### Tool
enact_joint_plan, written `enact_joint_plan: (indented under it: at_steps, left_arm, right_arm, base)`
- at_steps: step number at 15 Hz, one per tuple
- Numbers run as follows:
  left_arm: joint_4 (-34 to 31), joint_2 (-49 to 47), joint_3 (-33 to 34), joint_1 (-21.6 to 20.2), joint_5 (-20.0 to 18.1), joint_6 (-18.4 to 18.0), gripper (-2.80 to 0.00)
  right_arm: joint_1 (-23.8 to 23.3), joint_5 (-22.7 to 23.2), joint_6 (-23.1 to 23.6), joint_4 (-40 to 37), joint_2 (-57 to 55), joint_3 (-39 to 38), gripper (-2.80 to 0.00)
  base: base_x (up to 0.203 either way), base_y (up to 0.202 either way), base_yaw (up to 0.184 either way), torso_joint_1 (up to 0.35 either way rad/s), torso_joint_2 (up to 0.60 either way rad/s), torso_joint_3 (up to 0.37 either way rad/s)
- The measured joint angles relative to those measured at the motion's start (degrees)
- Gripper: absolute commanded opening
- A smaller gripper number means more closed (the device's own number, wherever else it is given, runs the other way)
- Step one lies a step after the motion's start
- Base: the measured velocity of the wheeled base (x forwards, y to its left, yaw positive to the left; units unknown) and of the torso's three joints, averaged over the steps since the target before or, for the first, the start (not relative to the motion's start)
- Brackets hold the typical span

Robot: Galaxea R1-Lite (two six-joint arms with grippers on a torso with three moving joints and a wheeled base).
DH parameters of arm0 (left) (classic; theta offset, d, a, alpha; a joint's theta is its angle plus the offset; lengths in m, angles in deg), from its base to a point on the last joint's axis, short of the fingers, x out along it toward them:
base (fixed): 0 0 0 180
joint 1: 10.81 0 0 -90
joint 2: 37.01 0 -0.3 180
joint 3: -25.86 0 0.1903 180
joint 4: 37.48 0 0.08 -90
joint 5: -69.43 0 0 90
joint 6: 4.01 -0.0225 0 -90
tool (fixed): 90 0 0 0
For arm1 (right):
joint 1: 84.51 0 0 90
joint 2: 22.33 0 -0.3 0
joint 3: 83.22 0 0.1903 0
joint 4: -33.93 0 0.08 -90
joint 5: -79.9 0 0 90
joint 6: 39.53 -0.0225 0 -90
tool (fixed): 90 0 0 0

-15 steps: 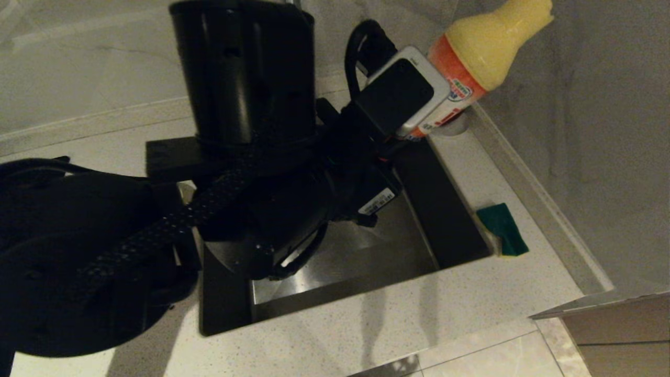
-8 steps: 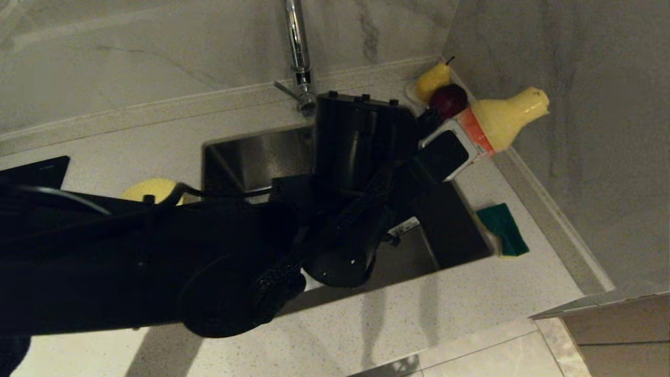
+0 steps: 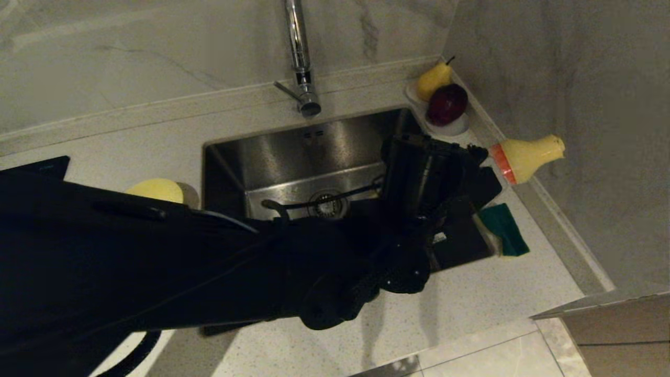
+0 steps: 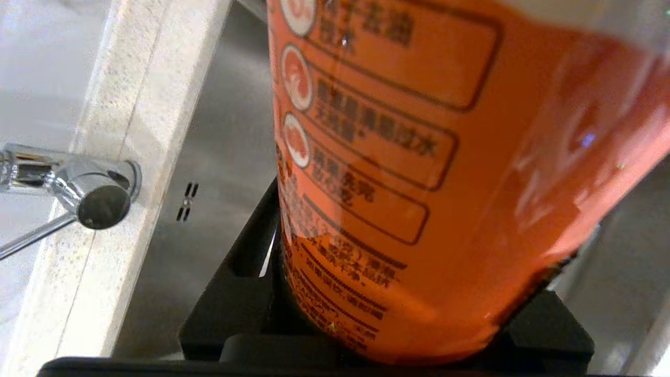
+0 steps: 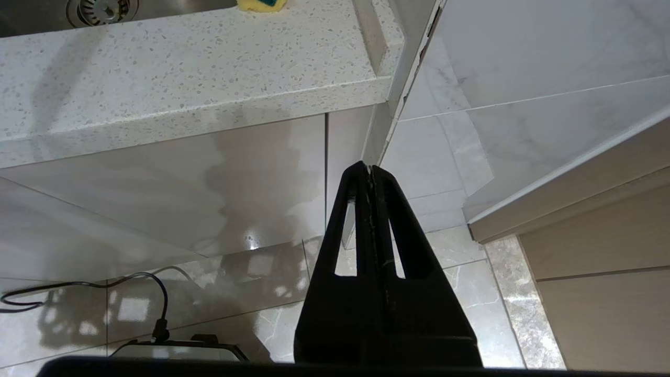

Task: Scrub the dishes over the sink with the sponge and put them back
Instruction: Squeeze it onto the sponge

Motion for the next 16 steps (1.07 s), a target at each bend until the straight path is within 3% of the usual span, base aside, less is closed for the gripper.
enact_joint_plan:
  at_steps: [3, 13, 16]
  left_arm:
    - [-0.2, -3.5, -3.4, 0.1, 3.8, -3.1, -2.80]
    - [0.3, -8.0, -5.0, 0.5, 6.0, -14.0, -2.80]
    - [0.2, -8.5, -5.8, 0.6, 10.8, -19.5, -2.80]
  right_arm:
    - [0.0, 0.0, 0.0, 0.0, 0.0, 0.0, -2.80]
    - [0.0, 0.0, 0.0, 0.0, 0.0, 0.0, -2.80]
    - [0.0, 0.0, 0.0, 0.0, 0.0, 0.0, -2.80]
  base:
    - [0.000, 0.000, 0.000, 0.000, 0.00, 0.000]
    - [0.000, 0.000, 0.000, 0.000, 0.00, 0.000]
    - [0.000, 0.000, 0.000, 0.000, 0.00, 0.000]
